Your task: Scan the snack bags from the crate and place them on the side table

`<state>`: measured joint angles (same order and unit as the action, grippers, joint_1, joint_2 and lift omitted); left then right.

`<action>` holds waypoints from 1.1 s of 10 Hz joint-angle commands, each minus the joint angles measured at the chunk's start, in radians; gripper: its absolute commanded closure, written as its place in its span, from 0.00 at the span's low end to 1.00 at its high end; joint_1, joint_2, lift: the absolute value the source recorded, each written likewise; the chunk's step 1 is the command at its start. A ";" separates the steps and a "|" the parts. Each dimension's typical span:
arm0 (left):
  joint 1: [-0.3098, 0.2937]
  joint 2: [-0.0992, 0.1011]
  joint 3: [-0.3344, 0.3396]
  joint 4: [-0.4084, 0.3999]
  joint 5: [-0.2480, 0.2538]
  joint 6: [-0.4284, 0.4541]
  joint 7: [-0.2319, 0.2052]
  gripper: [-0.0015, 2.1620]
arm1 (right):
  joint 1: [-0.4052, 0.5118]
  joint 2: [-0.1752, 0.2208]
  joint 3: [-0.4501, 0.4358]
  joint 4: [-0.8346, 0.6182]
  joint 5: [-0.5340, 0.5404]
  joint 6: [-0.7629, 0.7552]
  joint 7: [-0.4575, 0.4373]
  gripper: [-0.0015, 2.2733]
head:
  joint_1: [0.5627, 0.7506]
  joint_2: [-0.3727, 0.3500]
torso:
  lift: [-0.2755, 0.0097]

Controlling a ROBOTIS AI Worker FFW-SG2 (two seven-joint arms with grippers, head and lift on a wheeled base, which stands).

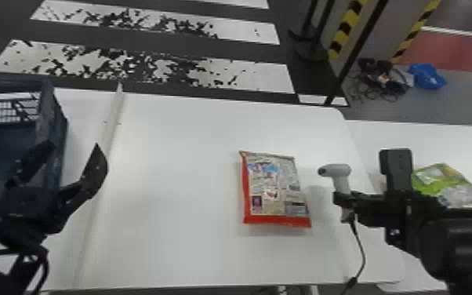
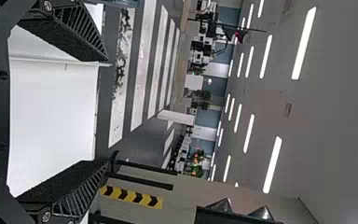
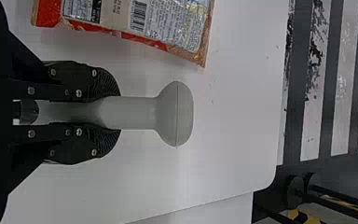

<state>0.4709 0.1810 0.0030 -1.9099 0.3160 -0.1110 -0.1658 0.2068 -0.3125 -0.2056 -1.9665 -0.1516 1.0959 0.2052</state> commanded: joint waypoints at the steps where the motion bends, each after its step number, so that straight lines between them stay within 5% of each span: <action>1: -0.002 -0.001 0.000 0.002 0.000 0.000 0.000 0.04 | -0.032 -0.010 0.003 0.064 0.004 -0.017 0.000 0.99 | 0.70 0.25 | 0.68; 8: -0.008 -0.001 0.000 0.008 0.000 0.003 0.000 0.04 | -0.104 -0.034 0.054 0.238 0.021 -0.106 0.000 0.99 | 0.70 0.22 | 0.68; 9: -0.008 -0.001 0.000 0.009 0.000 0.003 0.000 0.04 | -0.104 -0.033 0.058 0.239 0.023 -0.106 0.000 0.93 | 0.70 0.22 | 0.68; 10: -0.009 -0.001 0.000 0.009 0.000 0.003 0.002 0.04 | -0.101 -0.031 0.058 0.241 0.017 -0.115 0.000 0.77 | 0.70 0.22 | 0.68; 11: -0.009 -0.001 0.000 0.009 0.000 0.003 0.002 0.04 | -0.096 -0.031 0.057 0.241 0.013 -0.118 0.000 0.28 | 0.70 0.22 | 0.68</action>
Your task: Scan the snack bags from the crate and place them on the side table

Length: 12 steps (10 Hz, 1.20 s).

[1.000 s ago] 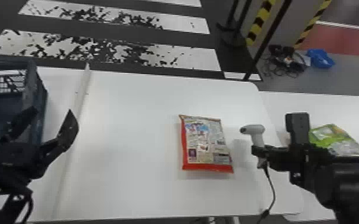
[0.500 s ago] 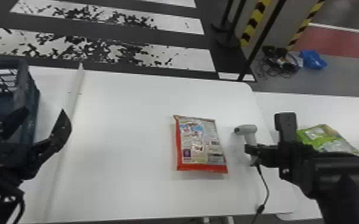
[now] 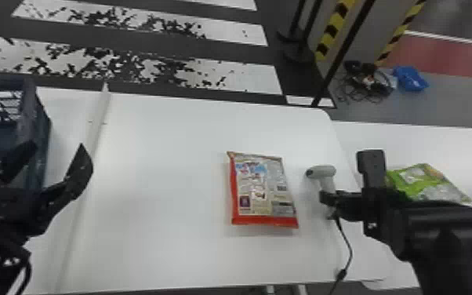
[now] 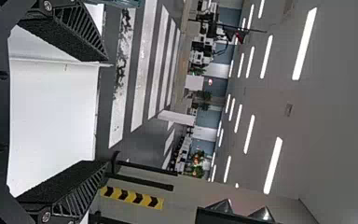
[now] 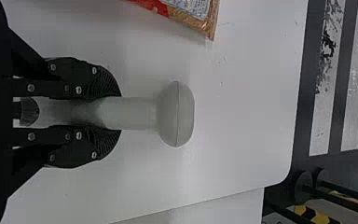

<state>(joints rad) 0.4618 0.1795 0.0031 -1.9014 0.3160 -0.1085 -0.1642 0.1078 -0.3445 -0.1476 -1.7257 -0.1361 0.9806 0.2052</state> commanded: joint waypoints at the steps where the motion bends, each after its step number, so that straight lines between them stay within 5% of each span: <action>1: 0.000 0.000 0.000 -0.001 0.000 0.000 -0.001 0.04 | 0.004 -0.001 -0.001 0.000 -0.003 -0.003 -0.001 0.03 | 0.70 0.23 | 0.68; 4: 0.001 0.002 -0.002 -0.001 0.000 0.000 0.000 0.04 | 0.066 0.004 -0.050 -0.100 -0.039 0.001 -0.010 0.02 | 0.70 0.22 | 0.68; 7: 0.000 0.002 -0.009 -0.001 0.000 0.000 0.000 0.04 | 0.165 0.005 -0.165 -0.262 -0.234 0.053 0.020 0.03 | 0.70 0.22 | 0.68; 10: 0.001 0.005 -0.009 -0.002 0.000 0.000 0.000 0.04 | 0.165 0.018 -0.245 -0.259 -0.451 0.151 0.106 0.03 | 0.70 0.27 | 0.68; 12: 0.001 0.005 -0.011 -0.001 0.000 0.000 0.000 0.04 | 0.148 0.019 -0.236 -0.216 -0.485 0.169 0.151 0.03 | 0.70 0.31 | 0.68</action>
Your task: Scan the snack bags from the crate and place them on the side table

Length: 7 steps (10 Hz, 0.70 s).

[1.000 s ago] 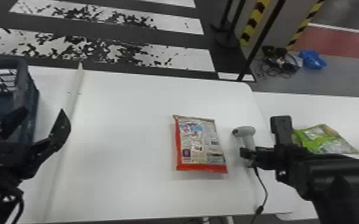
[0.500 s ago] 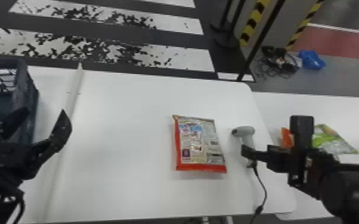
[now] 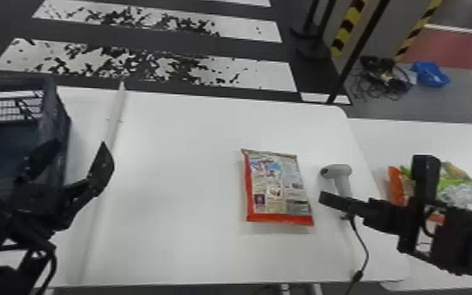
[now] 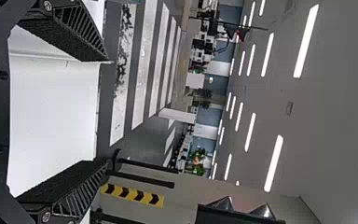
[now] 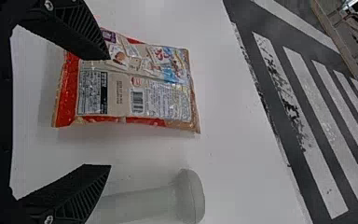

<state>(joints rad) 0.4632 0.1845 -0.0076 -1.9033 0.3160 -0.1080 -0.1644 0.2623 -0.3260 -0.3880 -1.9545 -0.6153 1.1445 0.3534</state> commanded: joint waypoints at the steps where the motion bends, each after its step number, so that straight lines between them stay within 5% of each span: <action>1: 0.000 0.001 0.000 0.001 0.000 0.000 0.000 0.04 | -0.023 0.001 0.023 0.048 -0.003 0.005 0.026 0.03 | 0.70 0.32 | 0.68; 7: 0.002 0.001 0.000 0.012 0.000 -0.003 -0.001 0.04 | -0.130 -0.002 0.161 0.279 0.111 -0.099 0.108 0.03 | 0.70 0.39 | 0.68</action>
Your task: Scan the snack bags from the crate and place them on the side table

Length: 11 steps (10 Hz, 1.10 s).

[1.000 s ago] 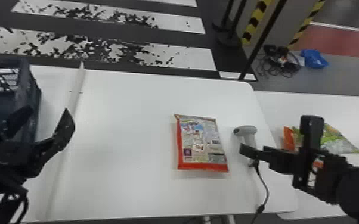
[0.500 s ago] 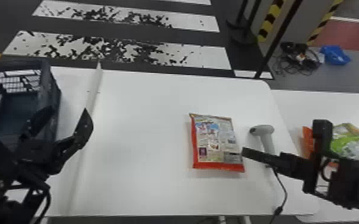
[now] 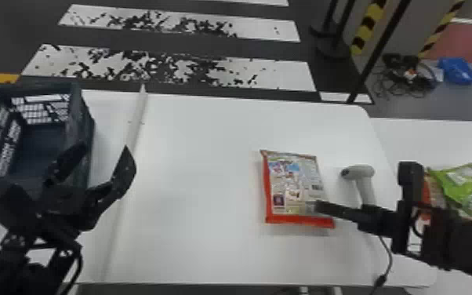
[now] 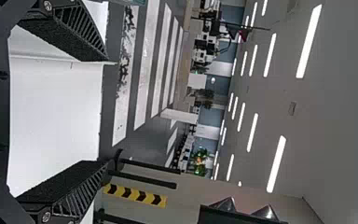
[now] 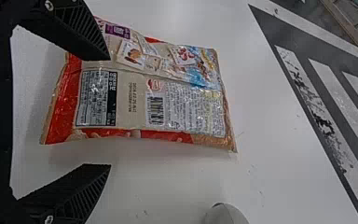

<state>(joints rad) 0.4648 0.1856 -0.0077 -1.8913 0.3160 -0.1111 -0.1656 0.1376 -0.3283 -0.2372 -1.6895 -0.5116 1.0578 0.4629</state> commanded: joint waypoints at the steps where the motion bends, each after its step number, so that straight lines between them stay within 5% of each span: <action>1: 0.000 0.000 0.000 0.001 0.000 -0.003 0.000 0.04 | -0.012 0.000 0.026 0.027 0.018 -0.018 0.007 0.03 | 0.70 0.40 | 0.68; 3: 0.000 0.000 0.000 0.006 0.002 0.000 -0.002 0.04 | -0.026 0.000 0.055 0.057 0.039 -0.028 0.020 0.06 | 0.70 0.41 | 0.68; 4: 0.000 0.000 0.000 0.009 0.003 0.000 -0.002 0.04 | -0.033 -0.001 0.062 0.068 0.048 -0.028 0.054 0.28 | 0.70 0.41 | 0.68; 5: 0.000 0.000 0.000 0.009 0.003 -0.003 -0.002 0.04 | -0.035 0.000 0.070 0.067 0.064 -0.028 0.060 0.87 | 0.70 0.43 | 0.68; 6: 0.000 0.000 0.002 0.009 0.003 -0.003 -0.002 0.04 | -0.032 -0.001 0.072 0.057 0.067 -0.025 0.060 0.99 | 0.70 0.43 | 0.68; 11: 0.003 -0.002 0.002 0.008 0.005 -0.003 -0.002 0.04 | 0.011 -0.001 -0.113 -0.030 -0.176 0.114 0.132 0.99 | 0.70 0.45 | 0.68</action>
<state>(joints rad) 0.4679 0.1849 -0.0061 -1.8834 0.3206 -0.1162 -0.1672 0.1391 -0.3302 -0.3116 -1.7029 -0.6443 1.1554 0.5932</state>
